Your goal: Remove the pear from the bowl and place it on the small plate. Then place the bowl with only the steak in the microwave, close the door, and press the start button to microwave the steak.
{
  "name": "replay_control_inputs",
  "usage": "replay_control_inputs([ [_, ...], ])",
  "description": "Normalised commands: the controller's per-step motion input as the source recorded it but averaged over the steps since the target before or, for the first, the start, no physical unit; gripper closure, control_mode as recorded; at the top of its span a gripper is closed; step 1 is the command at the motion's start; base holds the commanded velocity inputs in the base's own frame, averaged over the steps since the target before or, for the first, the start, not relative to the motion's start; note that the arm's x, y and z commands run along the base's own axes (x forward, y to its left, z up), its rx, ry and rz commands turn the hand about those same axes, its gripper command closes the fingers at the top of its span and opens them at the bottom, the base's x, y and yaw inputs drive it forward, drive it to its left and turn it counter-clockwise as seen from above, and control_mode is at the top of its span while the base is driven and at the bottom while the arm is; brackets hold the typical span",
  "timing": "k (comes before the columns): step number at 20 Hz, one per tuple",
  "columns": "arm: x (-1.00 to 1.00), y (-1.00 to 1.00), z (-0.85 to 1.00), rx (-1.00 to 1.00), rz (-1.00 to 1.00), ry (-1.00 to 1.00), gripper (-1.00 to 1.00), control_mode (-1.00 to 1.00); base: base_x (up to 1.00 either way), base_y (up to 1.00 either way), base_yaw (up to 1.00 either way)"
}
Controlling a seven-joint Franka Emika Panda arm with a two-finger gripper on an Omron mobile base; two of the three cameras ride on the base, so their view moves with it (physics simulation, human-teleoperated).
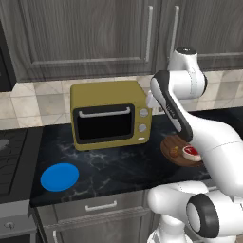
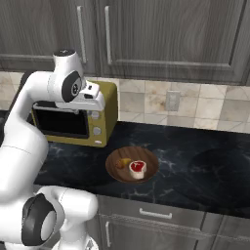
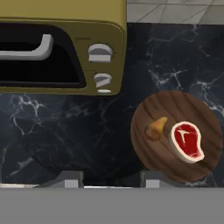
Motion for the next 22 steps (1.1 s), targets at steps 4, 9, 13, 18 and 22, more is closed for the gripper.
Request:
replay_control_inputs([
  [4,-0.07,0.00,-0.06,0.00,0.00,-0.01,-1.00,-1.00,0.00,0.00,0.00],
  [9,-0.23,-0.17,-0.81,0.05,-0.18,0.04,-1.00,-1.00,0.00,0.00,0.00],
  [13,-0.04,-0.31,-0.82,0.24,-0.23,0.13,-1.00,-1.00,0.00,0.00,0.00],
  [18,-0.01,-0.64,-0.32,0.27,-0.04,0.13,-1.00,-1.00,0.00,0.00,0.00],
  [22,0.00,-0.18,-0.42,0.13,-0.13,0.02,-1.00,-1.00,0.00,0.00,0.00],
])
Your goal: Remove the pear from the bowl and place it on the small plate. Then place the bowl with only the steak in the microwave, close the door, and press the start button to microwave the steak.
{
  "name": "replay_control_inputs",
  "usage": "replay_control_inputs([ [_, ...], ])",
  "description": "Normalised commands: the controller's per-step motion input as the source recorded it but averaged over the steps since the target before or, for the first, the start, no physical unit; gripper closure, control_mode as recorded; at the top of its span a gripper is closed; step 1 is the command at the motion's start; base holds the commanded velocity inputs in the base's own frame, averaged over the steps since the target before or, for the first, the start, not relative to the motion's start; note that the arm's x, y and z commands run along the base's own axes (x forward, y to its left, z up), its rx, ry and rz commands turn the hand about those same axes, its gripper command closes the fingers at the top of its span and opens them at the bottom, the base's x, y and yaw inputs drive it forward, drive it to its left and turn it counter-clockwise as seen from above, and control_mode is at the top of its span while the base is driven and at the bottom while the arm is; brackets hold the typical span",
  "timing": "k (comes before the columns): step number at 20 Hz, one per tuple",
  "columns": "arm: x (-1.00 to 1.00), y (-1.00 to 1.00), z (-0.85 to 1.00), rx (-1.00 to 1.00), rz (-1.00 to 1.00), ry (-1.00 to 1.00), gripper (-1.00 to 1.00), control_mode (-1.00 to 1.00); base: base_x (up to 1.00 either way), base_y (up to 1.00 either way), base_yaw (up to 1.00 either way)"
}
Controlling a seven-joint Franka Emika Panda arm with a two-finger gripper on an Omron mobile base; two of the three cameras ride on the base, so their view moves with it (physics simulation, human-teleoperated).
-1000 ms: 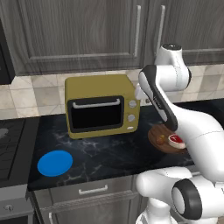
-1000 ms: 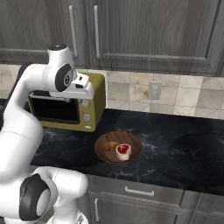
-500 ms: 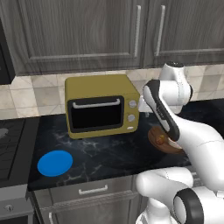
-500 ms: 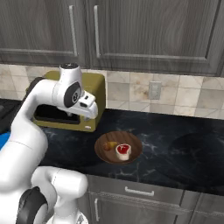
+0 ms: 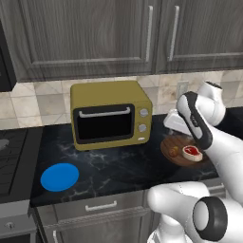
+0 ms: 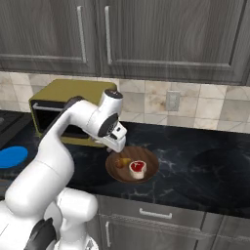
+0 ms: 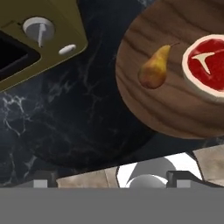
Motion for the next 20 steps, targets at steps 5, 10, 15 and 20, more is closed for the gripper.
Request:
replay_control_inputs([
  [5,0.00,-0.16,-0.47,0.06,-0.07,0.04,-1.00,-1.00,0.00,0.00,0.00],
  [10,0.00,-0.19,-0.48,0.03,-0.02,0.02,-1.00,-1.00,0.00,0.00,0.00],
  [15,0.05,-0.29,-0.32,0.04,-0.03,0.05,-1.00,-1.00,0.00,0.00,0.00],
  [20,0.28,-0.22,-0.16,0.00,0.00,0.05,-1.00,-1.00,0.00,0.00,0.00],
])
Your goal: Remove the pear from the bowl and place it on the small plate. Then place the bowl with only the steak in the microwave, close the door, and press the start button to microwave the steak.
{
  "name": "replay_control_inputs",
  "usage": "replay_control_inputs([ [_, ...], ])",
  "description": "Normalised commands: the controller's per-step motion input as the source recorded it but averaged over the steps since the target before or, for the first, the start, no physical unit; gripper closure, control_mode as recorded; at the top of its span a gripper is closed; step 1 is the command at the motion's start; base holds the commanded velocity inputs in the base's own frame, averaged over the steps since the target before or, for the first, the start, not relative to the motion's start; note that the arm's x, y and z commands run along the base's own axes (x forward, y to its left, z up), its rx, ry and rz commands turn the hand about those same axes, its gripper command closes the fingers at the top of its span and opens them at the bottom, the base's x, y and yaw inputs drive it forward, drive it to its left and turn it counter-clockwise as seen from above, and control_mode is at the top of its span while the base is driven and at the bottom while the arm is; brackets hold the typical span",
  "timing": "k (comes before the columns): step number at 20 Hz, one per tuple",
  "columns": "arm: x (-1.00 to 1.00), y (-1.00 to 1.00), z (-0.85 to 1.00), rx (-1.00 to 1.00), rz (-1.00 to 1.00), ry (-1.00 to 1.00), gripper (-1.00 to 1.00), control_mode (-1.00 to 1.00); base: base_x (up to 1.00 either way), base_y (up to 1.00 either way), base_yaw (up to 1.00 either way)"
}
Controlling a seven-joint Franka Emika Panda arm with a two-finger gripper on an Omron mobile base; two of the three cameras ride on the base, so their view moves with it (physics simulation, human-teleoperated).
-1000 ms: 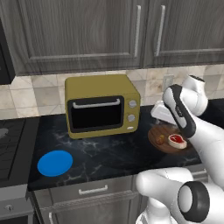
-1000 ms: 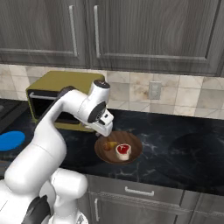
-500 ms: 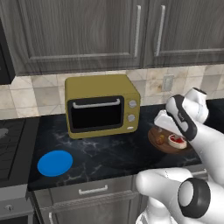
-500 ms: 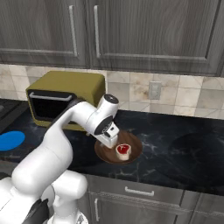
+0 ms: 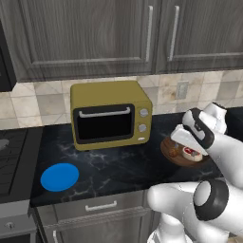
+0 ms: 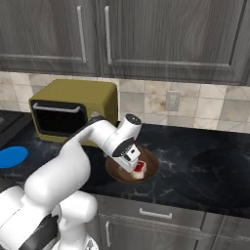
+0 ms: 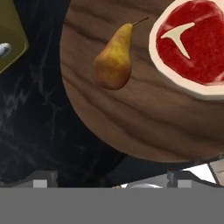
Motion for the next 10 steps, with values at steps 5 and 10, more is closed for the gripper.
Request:
replay_control_inputs([
  [5,0.34,-0.04,-0.15,0.00,0.00,0.08,-1.00,-1.00,0.00,0.00,0.00],
  [10,0.28,0.00,-0.20,0.00,-0.02,0.11,-1.00,-1.00,0.00,0.00,0.00],
])
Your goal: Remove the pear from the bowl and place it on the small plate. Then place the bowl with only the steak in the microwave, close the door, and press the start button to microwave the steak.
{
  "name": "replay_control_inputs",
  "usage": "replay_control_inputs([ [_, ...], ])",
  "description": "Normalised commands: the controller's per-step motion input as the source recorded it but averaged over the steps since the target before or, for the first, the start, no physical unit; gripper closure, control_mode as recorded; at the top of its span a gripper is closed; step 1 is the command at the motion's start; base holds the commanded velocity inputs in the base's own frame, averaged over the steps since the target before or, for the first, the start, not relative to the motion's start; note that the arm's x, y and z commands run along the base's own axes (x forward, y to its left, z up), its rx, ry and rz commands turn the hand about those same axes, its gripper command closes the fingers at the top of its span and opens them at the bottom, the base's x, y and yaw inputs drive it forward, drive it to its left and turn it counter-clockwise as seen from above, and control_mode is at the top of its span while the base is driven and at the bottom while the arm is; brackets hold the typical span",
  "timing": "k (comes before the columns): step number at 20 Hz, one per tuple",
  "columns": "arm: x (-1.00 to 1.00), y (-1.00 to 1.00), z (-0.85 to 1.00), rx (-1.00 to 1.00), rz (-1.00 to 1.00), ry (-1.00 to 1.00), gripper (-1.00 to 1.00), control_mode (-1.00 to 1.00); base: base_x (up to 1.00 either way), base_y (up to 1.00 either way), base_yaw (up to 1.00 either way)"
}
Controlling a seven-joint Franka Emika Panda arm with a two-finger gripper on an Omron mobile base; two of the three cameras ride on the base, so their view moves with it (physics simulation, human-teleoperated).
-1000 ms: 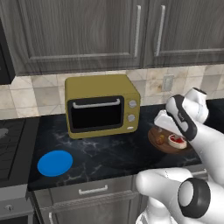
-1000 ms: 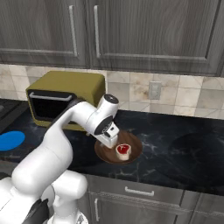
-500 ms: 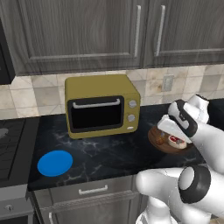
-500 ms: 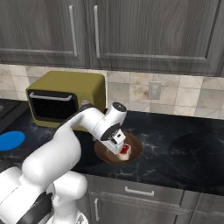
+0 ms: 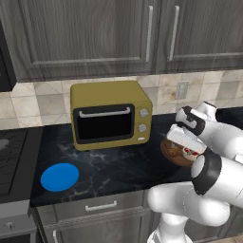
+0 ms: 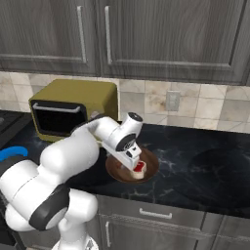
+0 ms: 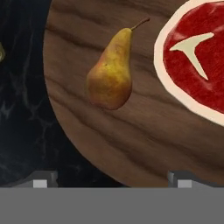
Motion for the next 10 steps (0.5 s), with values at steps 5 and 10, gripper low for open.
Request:
replay_control_inputs([
  [5,0.16,-0.01,-0.11,0.00,-0.01,0.04,-1.00,-1.00,0.00,0.00,0.00],
  [10,0.10,0.00,-0.08,0.00,-0.02,0.00,-1.00,-1.00,0.00,0.00,0.00],
])
